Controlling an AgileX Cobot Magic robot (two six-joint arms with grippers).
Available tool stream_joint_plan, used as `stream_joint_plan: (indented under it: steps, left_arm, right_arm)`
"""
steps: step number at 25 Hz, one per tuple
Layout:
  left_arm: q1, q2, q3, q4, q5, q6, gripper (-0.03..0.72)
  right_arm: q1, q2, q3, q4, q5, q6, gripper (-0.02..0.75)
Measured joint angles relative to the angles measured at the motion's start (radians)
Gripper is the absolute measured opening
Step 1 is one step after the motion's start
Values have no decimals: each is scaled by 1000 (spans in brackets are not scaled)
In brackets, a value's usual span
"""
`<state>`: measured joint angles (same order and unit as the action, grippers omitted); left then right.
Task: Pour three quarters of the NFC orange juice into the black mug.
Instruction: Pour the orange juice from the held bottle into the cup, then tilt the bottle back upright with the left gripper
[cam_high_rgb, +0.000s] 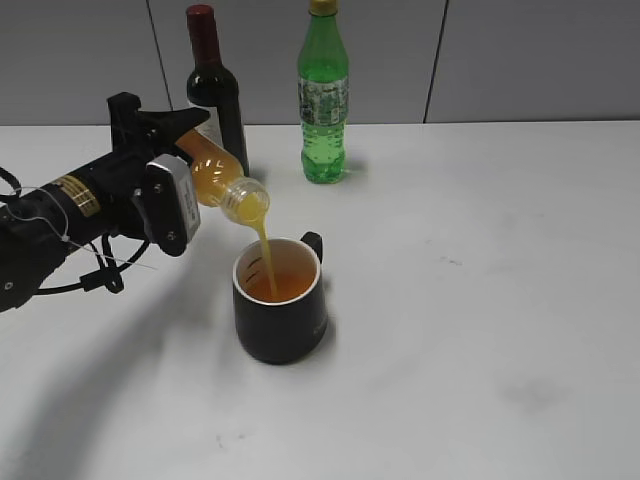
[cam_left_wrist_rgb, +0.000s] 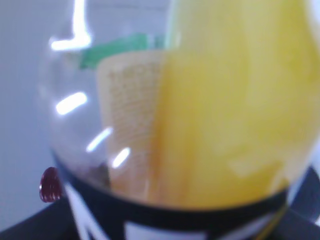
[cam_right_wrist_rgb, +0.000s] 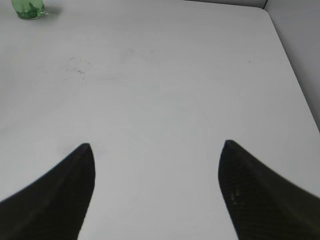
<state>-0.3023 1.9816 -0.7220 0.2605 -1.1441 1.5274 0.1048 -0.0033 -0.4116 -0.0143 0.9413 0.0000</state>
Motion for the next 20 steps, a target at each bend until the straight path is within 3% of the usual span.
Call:
stream_joint_plan:
  steps: [20]
  left_arm:
    - [0,0,0,5,2,47,465]
  right_arm:
    - [0,0,0,0,0,0,584]
